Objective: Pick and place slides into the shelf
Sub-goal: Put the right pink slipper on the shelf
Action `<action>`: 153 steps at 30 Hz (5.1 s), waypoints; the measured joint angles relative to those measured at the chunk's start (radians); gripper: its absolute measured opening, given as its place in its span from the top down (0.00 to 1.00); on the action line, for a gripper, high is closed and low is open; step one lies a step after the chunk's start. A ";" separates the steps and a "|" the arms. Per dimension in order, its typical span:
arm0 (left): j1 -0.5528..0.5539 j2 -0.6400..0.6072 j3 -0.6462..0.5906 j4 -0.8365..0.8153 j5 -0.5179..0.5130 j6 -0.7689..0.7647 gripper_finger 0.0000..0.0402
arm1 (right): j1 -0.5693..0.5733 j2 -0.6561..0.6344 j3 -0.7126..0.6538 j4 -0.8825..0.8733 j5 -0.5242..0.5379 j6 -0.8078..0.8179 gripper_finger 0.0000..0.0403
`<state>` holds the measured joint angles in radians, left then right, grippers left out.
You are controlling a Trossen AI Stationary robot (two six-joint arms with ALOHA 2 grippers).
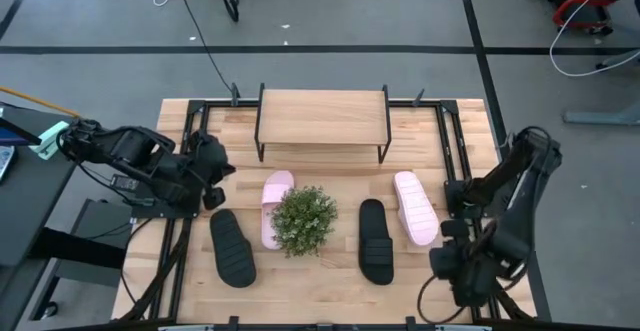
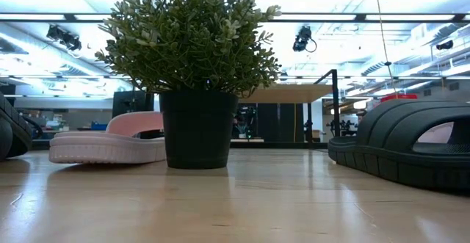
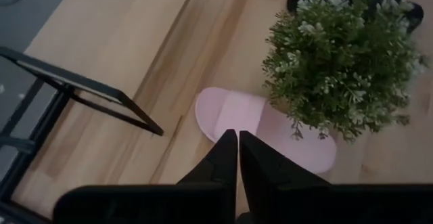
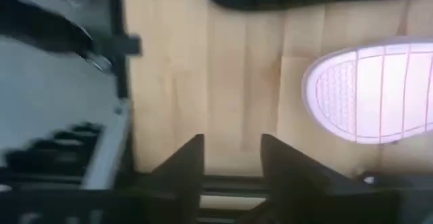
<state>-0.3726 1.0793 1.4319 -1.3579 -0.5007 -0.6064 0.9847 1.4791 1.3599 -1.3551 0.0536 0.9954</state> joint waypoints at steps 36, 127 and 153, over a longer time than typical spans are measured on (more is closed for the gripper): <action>0.000 0.001 0.000 0.063 -0.109 -0.064 0.95 | -0.164 0.110 -0.337 0.181 0.203 -0.156 0.04; -0.003 0.002 -0.001 0.065 -0.116 -0.112 0.96 | -0.994 -0.300 -0.667 0.408 0.093 0.109 0.27; -0.001 0.073 -0.001 0.063 -0.157 -0.133 0.93 | -0.186 -0.381 -0.234 0.095 -0.021 0.283 0.44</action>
<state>-0.3740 1.1525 1.4311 -1.2944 -0.6581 -0.7396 0.7988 1.0983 1.1260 -1.2603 0.0323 1.2782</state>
